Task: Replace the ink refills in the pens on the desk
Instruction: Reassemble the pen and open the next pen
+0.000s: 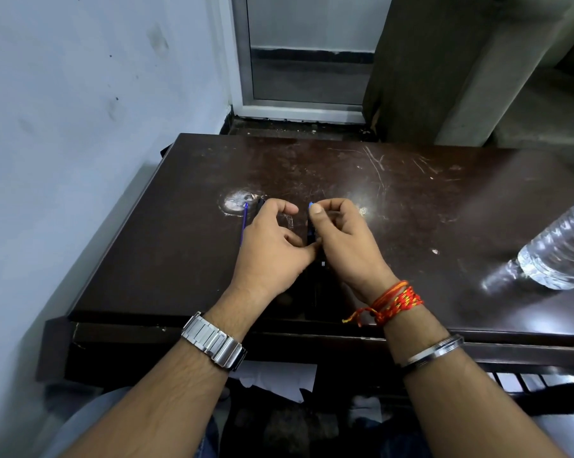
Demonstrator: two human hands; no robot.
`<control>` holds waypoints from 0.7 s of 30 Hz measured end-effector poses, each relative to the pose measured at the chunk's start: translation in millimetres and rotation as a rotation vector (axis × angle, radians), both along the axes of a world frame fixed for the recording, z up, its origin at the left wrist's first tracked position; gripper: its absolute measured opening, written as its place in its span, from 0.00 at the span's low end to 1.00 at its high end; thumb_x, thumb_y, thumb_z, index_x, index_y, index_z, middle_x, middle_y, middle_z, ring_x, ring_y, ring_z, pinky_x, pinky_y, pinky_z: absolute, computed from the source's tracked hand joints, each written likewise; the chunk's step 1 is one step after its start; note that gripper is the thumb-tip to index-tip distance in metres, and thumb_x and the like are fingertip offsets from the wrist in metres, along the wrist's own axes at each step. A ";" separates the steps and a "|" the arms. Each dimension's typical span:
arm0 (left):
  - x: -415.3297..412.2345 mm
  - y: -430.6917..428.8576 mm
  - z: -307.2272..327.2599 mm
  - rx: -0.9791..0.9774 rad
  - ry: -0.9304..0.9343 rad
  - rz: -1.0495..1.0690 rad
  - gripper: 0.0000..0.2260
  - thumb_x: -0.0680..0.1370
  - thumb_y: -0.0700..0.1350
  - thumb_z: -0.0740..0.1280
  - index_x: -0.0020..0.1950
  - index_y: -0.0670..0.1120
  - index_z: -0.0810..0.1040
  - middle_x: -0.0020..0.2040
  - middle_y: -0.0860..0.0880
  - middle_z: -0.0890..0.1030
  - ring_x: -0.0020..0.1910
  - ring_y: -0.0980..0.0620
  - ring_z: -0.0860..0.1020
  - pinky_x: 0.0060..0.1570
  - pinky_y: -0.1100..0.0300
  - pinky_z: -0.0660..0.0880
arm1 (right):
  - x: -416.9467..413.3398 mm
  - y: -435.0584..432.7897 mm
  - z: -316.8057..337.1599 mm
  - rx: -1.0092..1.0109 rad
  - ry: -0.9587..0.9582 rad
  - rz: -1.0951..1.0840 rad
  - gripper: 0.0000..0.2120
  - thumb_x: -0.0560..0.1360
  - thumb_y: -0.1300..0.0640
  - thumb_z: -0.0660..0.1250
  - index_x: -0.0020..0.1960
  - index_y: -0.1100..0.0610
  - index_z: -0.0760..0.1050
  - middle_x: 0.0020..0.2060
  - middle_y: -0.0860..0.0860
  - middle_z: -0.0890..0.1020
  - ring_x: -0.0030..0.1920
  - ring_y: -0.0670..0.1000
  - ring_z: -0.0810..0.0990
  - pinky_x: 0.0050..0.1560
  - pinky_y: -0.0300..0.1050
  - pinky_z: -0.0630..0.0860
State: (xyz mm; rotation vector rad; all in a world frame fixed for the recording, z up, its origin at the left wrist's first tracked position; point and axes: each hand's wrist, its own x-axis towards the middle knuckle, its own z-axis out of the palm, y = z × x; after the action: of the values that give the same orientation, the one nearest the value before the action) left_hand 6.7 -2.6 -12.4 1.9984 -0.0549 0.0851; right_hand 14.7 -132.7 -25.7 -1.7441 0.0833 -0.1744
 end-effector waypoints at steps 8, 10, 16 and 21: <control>-0.6 -0.2 0.4 0.012 0.024 -0.010 0.21 0.63 0.49 0.77 0.49 0.60 0.71 0.31 0.53 0.85 0.29 0.57 0.82 0.35 0.56 0.78 | -1.5 0.1 1.2 -0.004 0.049 -0.009 0.16 0.72 0.39 0.67 0.55 0.47 0.73 0.46 0.45 0.81 0.42 0.41 0.80 0.41 0.39 0.76; -0.6 0.3 0.4 0.009 0.019 -0.012 0.19 0.63 0.48 0.74 0.49 0.59 0.72 0.30 0.54 0.84 0.28 0.58 0.81 0.33 0.58 0.76 | -2.2 0.4 0.8 -0.038 0.071 -0.005 0.18 0.71 0.39 0.70 0.55 0.48 0.73 0.42 0.44 0.80 0.38 0.40 0.80 0.38 0.39 0.76; -1.8 -0.5 0.3 0.048 0.067 -0.109 0.21 0.64 0.49 0.81 0.50 0.58 0.75 0.32 0.54 0.85 0.28 0.59 0.81 0.33 0.61 0.77 | 4.4 -5.5 8.8 0.124 -0.043 -0.218 0.01 0.76 0.55 0.70 0.46 0.49 0.79 0.38 0.48 0.84 0.34 0.42 0.79 0.38 0.43 0.76; -3.2 0.0 -0.4 0.088 0.107 -0.220 0.12 0.66 0.48 0.82 0.43 0.54 0.81 0.31 0.51 0.85 0.25 0.62 0.78 0.31 0.67 0.74 | 8.6 -28.0 18.8 0.246 -0.118 -0.461 0.01 0.76 0.56 0.69 0.46 0.52 0.80 0.37 0.50 0.84 0.32 0.41 0.78 0.39 0.44 0.77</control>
State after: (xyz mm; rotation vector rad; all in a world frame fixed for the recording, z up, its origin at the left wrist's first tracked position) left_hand 3.4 -2.6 -12.8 2.0681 -0.2125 -0.1682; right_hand 23.3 -160.7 -6.9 -1.4438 0.4046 -0.5790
